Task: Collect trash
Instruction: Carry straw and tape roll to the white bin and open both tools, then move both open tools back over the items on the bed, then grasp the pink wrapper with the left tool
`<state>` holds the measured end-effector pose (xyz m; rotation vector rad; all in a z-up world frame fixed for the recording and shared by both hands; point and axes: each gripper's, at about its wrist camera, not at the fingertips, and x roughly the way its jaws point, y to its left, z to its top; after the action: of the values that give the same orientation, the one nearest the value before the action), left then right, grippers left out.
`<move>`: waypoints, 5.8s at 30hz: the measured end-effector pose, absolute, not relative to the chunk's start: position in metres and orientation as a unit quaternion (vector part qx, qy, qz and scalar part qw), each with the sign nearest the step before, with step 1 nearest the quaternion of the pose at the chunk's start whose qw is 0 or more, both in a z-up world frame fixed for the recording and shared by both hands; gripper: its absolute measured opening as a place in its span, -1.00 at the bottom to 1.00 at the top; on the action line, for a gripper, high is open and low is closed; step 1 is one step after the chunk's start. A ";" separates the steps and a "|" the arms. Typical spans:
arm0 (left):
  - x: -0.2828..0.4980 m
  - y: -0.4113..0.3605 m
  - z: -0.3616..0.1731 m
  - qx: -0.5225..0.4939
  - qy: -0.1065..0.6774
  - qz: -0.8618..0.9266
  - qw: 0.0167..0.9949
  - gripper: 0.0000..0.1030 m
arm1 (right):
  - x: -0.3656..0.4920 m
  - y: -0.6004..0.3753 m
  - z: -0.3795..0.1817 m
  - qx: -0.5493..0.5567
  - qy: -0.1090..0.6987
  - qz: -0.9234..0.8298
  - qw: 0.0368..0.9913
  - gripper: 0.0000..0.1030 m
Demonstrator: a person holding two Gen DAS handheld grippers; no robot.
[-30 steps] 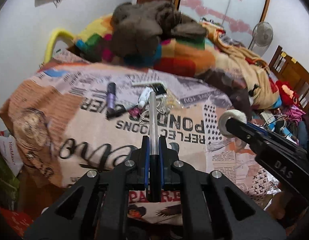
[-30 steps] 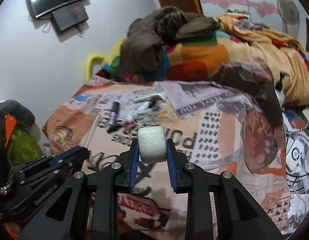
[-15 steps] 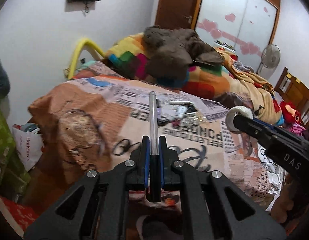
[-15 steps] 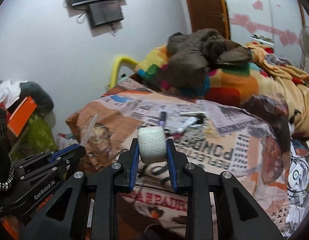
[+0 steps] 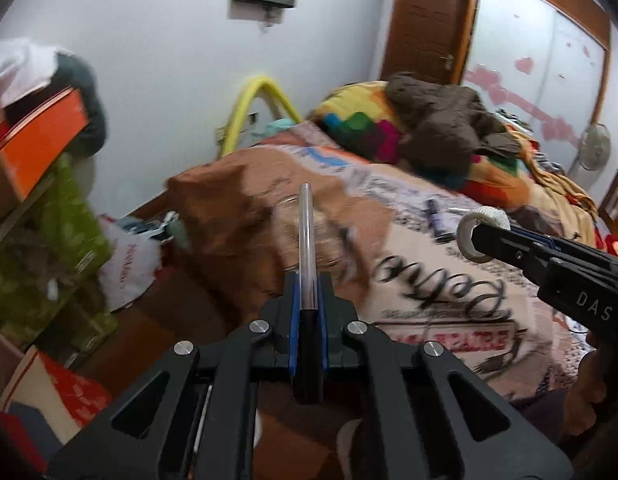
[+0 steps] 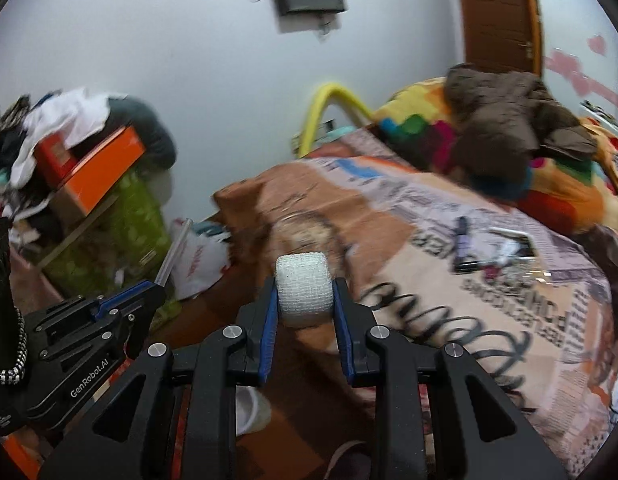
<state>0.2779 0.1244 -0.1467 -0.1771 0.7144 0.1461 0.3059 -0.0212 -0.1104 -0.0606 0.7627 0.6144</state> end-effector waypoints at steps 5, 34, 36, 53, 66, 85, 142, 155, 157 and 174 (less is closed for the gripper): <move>0.250 0.165 -0.170 -0.093 0.360 0.118 0.921 -0.86 | 0.291 0.023 -0.132 -0.057 0.385 0.336 0.858 -0.54; 0.191 0.271 -0.399 -0.225 0.544 0.199 0.783 -0.86 | 0.261 0.171 -0.326 -0.171 0.569 0.403 0.696 -0.53; 0.191 0.274 -0.411 -0.235 0.552 0.195 0.776 -0.86 | 0.262 0.175 -0.333 -0.174 0.576 0.403 0.690 -0.53; 0.201 0.286 -0.429 -0.263 0.566 0.196 0.757 -0.50 | 0.277 0.168 -0.336 -0.138 0.585 0.413 0.684 -0.02; 0.194 0.274 -0.360 -0.209 0.527 0.213 0.796 -0.50 | 0.273 0.145 -0.285 -0.147 0.527 0.413 0.728 -0.02; 0.202 0.196 -0.216 -0.139 0.424 0.190 0.875 -0.49 | 0.258 0.038 -0.146 -0.079 0.396 0.396 0.825 -0.02; 0.520 -0.060 -0.246 -0.029 0.468 -0.053 0.882 0.12 | 0.482 -0.253 -0.211 0.109 0.455 0.151 0.871 0.23; 0.554 -0.061 -0.268 -0.051 0.473 -0.064 0.877 0.12 | 0.514 -0.238 -0.248 0.129 0.488 0.097 0.858 -0.50; 0.561 -0.062 -0.269 -0.053 0.472 -0.064 0.878 0.12 | 0.513 -0.239 -0.248 0.129 0.489 0.109 0.856 -0.73; 0.614 -0.084 -0.266 -0.087 0.477 -0.074 0.871 0.12 | 0.506 -0.282 -0.223 0.152 0.457 0.087 0.872 -0.88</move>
<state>0.6135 -0.0838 -0.2664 -0.1828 0.9968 -0.1550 0.5063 -0.2821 -0.2232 0.3170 0.9547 0.1816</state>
